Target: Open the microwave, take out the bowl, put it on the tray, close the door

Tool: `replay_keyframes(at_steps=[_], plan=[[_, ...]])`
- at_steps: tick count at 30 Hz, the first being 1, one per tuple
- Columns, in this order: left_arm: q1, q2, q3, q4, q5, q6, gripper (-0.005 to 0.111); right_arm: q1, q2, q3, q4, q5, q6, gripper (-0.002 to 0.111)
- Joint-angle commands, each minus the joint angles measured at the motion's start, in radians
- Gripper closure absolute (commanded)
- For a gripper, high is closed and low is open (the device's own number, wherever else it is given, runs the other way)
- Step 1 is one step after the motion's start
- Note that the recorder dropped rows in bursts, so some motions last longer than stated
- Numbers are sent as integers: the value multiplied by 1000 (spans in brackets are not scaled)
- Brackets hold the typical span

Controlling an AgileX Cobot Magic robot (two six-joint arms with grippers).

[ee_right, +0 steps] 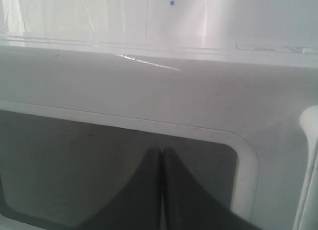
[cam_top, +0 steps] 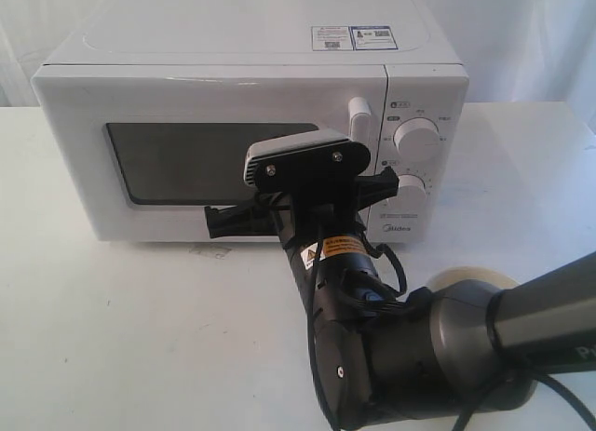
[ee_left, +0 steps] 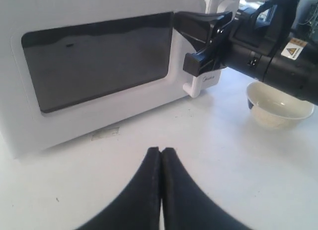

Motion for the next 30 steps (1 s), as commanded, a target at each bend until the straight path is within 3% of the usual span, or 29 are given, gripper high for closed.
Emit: replay_keyframes(at_steps=[1, 7, 12, 14, 17, 20, 24, 30], plan=[[2, -103, 7, -23, -2, 0, 107, 0, -9, 8, 2, -7, -9, 108], [4, -154, 7, -23, -2, 0, 107, 0, -9, 8, 2, -7, -9, 108], [56, -154, 7, 50, -5, -9, 107, 0, -9, 8, 2, -7, -9, 108], [106, -154, 7, 214, -24, -183, 107, 0, -9, 8, 2, -7, -9, 108], [189, -154, 25, 650, -41, -732, 107, 0, -9, 8, 2, -7, -9, 108], [227, -154, 132, 786, -165, -1045, 107, 0, -9, 8, 2, -7, -9, 108], [227, -154, 247, 788, -366, -1122, 107, 0, -9, 8, 2, -7, -9, 108], [227, -154, 247, 843, -362, -1064, 107, 0, -9, 8, 2, -7, -9, 108]])
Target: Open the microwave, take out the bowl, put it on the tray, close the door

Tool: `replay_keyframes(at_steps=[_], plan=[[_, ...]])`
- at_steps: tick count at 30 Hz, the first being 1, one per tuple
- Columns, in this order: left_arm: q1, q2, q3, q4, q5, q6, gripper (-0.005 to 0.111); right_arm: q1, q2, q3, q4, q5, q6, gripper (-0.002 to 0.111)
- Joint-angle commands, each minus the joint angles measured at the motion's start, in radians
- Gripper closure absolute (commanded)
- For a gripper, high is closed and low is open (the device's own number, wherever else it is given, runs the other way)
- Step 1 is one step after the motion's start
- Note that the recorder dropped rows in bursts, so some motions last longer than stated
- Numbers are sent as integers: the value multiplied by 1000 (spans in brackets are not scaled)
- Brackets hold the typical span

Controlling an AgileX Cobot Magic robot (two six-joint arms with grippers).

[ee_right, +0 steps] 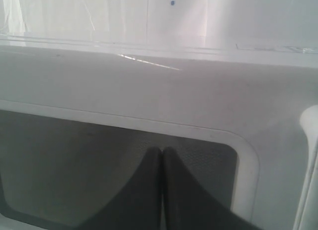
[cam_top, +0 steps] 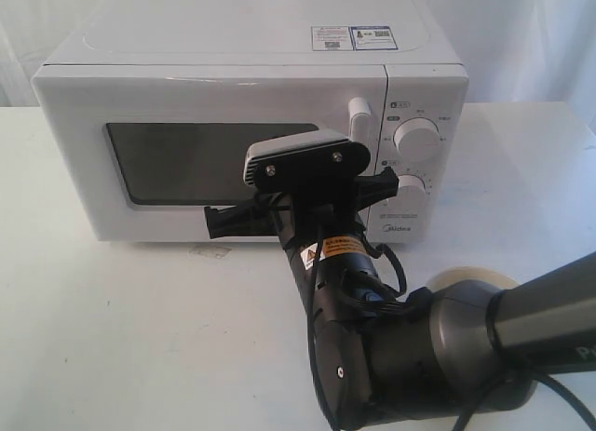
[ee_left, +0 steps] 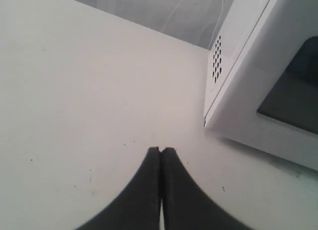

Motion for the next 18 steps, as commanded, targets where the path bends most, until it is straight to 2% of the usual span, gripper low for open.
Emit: replay_keyframes(at_steps=[1, 8, 18], plan=[[3, -5, 7, 19, 10, 72, 107, 0, -9, 8, 2, -7, -9, 108], [3, -5, 7, 19, 121, 260, 107, 0, -9, 8, 2, -7, -9, 108], [3, -5, 7, 19, 138, 262, 107, 0, -9, 8, 2, -7, -9, 108]])
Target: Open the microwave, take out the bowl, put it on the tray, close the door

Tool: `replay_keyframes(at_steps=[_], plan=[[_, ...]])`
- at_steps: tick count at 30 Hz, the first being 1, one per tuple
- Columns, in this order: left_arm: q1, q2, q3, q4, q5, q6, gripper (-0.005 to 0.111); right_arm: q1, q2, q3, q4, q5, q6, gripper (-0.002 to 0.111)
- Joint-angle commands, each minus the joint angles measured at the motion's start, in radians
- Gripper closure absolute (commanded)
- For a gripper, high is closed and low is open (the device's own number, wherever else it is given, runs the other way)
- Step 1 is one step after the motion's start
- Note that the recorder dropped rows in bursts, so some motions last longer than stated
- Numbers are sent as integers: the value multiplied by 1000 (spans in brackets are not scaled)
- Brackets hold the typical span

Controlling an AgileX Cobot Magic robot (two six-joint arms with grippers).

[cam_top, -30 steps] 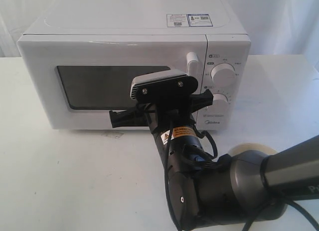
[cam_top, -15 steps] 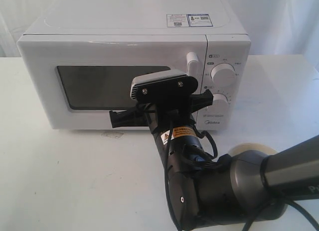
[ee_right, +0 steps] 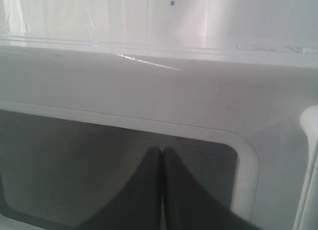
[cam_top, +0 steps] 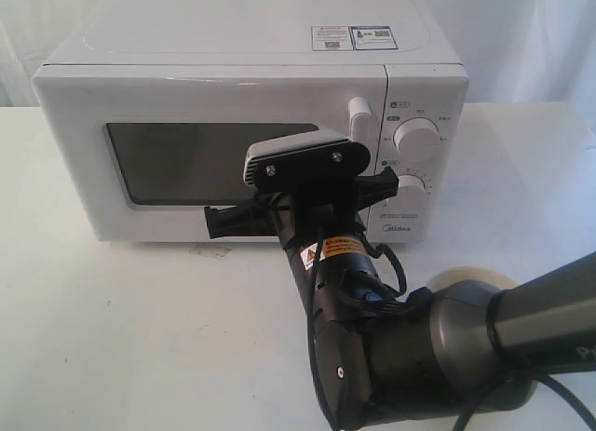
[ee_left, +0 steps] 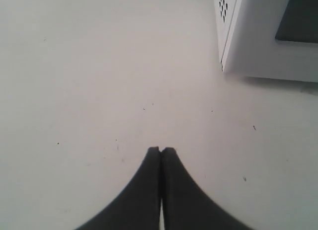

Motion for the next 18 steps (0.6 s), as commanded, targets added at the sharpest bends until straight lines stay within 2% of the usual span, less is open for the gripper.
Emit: replay_keyframes(at_steps=[1, 9, 15, 18], plan=[[3, -5, 4, -7, 8, 6, 107, 0, -9, 8, 2, -7, -9, 108], [3, -5, 4, -7, 6, 22, 107, 0, -9, 8, 2, -7, -9, 108], [-41, -5, 4, 0, 6, 51, 107, 0, -9, 8, 3, -7, -9, 108], [-38, -5, 4, 0, 6, 51, 107, 0, -9, 8, 3, -7, -9, 108]])
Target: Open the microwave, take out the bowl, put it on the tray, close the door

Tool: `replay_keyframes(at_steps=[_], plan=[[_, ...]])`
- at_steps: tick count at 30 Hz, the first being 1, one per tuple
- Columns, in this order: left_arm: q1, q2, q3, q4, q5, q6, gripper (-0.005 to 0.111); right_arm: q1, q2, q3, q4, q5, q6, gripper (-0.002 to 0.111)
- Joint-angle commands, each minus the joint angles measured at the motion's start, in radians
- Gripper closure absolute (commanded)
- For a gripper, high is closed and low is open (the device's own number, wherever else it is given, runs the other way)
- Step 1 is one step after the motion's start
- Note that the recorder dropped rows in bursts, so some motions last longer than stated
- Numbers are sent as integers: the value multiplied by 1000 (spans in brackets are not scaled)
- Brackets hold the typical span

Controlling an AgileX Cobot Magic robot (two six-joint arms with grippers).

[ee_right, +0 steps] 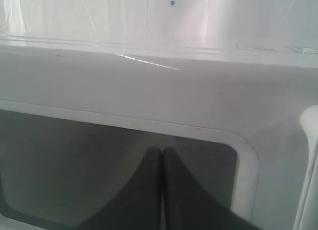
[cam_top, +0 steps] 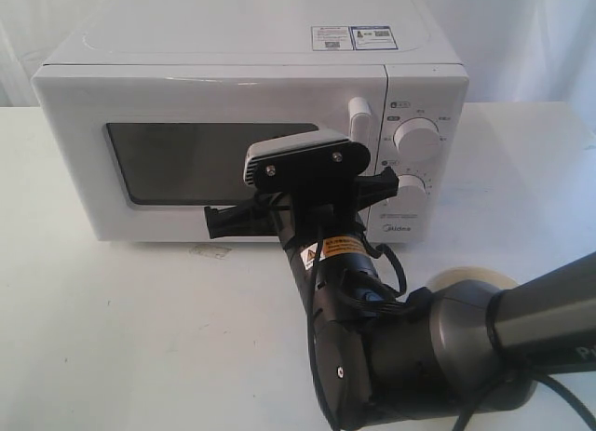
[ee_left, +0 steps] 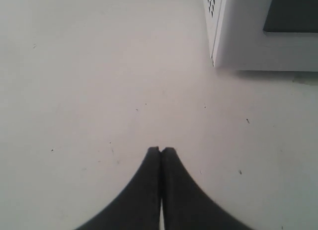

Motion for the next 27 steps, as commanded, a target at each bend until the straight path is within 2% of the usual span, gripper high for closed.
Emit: replay_keyframes(at_steps=[1, 24, 27], plan=[[-5, -5, 4, -2, 5, 9, 107, 0, -9, 8, 2, -7, -9, 108], [-5, -5, 4, -2, 5, 9, 107, 0, -4, 8, 7, -7, -11, 108], [-5, -5, 4, -2, 5, 9, 107, 0, -31, 8, 66, -7, -11, 108]])
